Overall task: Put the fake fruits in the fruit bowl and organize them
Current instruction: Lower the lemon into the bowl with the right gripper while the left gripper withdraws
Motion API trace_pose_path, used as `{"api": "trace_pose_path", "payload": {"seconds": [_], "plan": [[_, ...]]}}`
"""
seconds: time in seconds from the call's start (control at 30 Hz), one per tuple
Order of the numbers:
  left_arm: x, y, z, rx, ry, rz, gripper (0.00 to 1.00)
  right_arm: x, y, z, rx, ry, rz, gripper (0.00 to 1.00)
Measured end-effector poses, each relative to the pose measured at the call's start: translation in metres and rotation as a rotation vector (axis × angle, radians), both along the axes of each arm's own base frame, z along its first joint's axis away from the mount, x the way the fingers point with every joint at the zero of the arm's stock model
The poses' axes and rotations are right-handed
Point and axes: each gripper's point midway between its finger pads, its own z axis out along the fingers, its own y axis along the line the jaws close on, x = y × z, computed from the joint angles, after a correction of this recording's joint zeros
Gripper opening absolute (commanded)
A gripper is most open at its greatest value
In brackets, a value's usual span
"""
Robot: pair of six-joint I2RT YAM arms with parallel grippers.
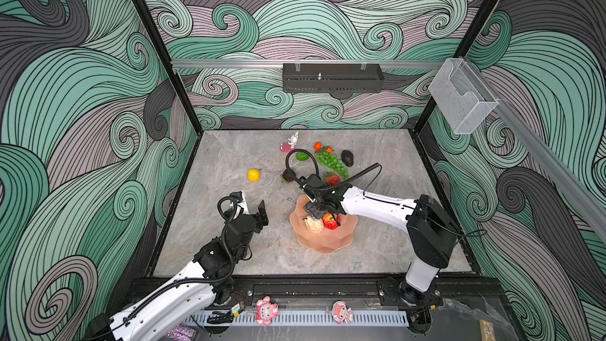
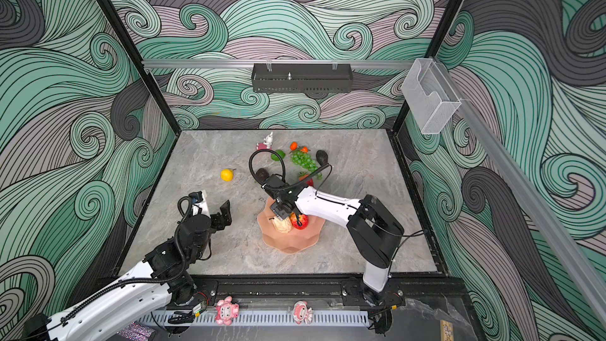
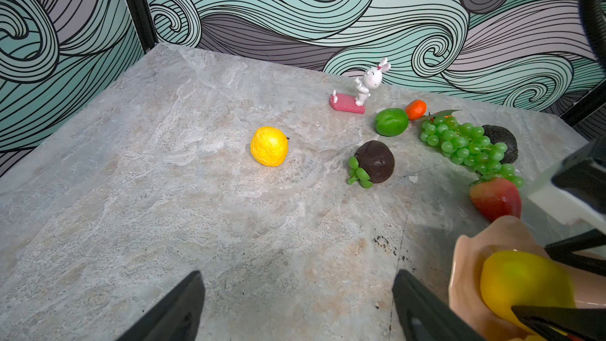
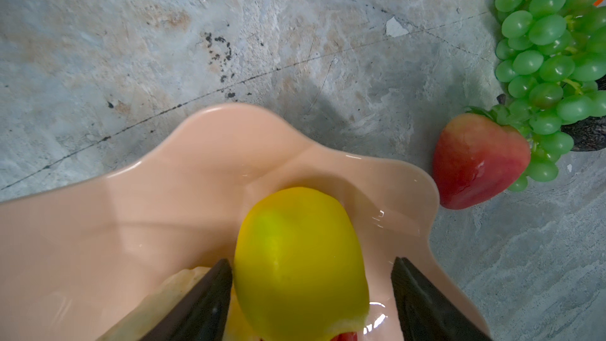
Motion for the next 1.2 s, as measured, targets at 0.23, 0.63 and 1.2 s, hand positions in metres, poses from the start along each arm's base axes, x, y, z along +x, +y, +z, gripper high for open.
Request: {"api": "trace_pose_path", "payload": {"seconds": [0.23,0.63,1.2], "plan": [[0.000,0.000,0.001,-0.002,-0.004,0.000,0.92,-0.001,0.003,0.002,0.013,0.013,0.000,0.69],[0.001,-0.002,-0.008,0.033,0.031,-0.013,0.92,-0.005,0.011,0.005,0.068,0.046,-0.013,0.65],[0.026,-0.024,-0.015,0.017,0.155,-0.072,0.92,-0.011,0.005,0.046,0.137,0.007,-0.025,0.75]]}}
